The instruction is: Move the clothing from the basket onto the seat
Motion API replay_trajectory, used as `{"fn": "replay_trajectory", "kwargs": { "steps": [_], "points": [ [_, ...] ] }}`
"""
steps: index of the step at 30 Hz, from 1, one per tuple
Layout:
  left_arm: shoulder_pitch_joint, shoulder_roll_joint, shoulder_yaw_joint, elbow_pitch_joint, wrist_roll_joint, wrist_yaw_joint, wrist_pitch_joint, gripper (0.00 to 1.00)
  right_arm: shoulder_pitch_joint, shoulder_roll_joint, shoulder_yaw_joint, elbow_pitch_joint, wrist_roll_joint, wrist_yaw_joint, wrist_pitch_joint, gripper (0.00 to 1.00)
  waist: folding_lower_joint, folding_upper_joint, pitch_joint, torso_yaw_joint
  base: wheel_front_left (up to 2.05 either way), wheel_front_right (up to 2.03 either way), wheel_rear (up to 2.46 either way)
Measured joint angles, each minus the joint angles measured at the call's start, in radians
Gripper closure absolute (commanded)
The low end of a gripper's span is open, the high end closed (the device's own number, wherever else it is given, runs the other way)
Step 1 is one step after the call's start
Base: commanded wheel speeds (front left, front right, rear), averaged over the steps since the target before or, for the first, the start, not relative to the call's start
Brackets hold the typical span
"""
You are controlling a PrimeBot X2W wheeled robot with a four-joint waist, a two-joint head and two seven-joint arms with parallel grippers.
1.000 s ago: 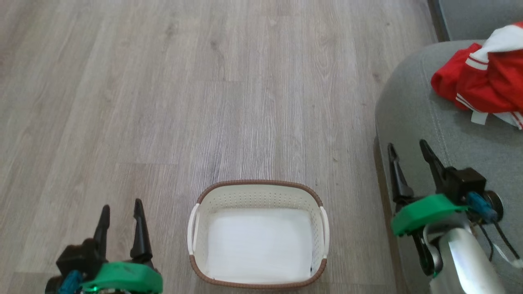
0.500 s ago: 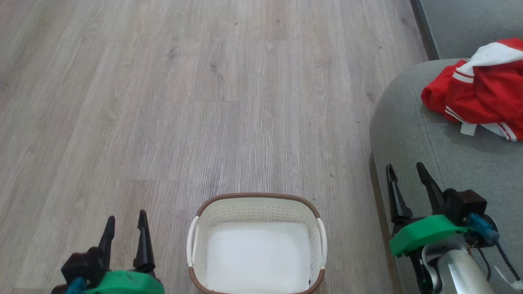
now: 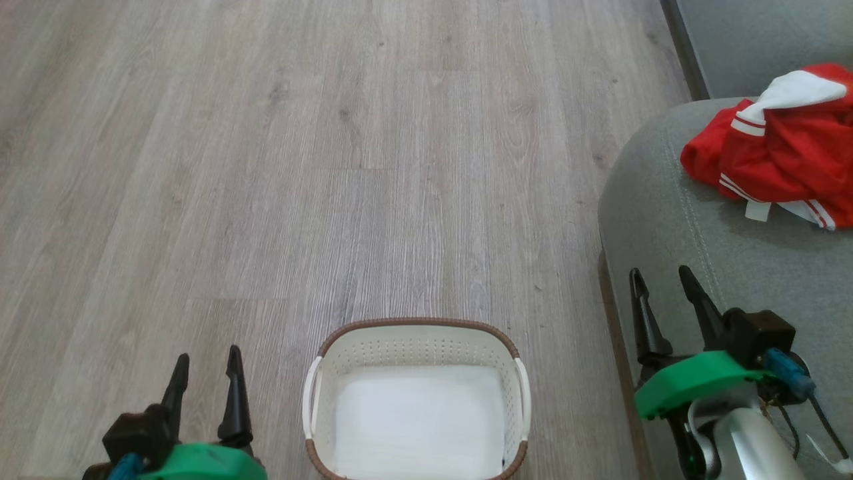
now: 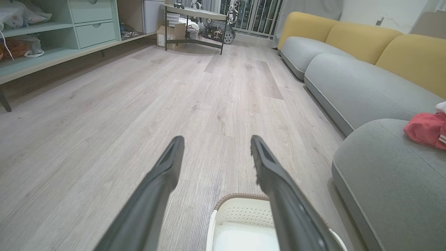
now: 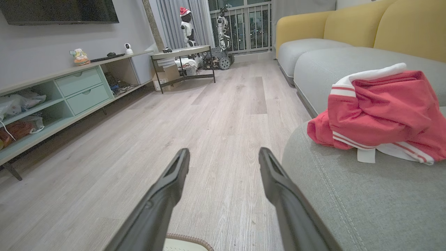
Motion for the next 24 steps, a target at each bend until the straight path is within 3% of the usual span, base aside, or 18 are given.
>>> {"fn": "replay_trajectory", "kwargs": {
  "steps": [1, 8, 24],
  "points": [
    [0.000, -0.001, 0.000, 0.003, 0.000, 0.001, 0.001, 1.00, 0.000, 0.000, 0.000, 0.004, 0.000, 0.000, 0.000, 1.00, 0.0000, 0.0000, 0.000, 0.000, 0.00, 0.00, 0.00],
    [0.038, -0.014, -0.003, 0.099, -0.015, 0.000, 0.012, 1.00, 0.070, 0.001, 0.000, 0.101, 0.011, 0.000, 0.008, 1.00, 0.0000, 0.0000, 0.000, -0.002, 0.00, 0.00, 0.00],
    [0.025, -0.015, 0.012, 0.100, -0.174, -0.018, 0.049, 1.00, 0.074, 0.002, -0.012, 0.084, 0.181, 0.000, 0.052, 1.00, 0.0000, 0.0000, 0.002, -0.008, 0.00, 0.00, 0.00]
  ]
}}
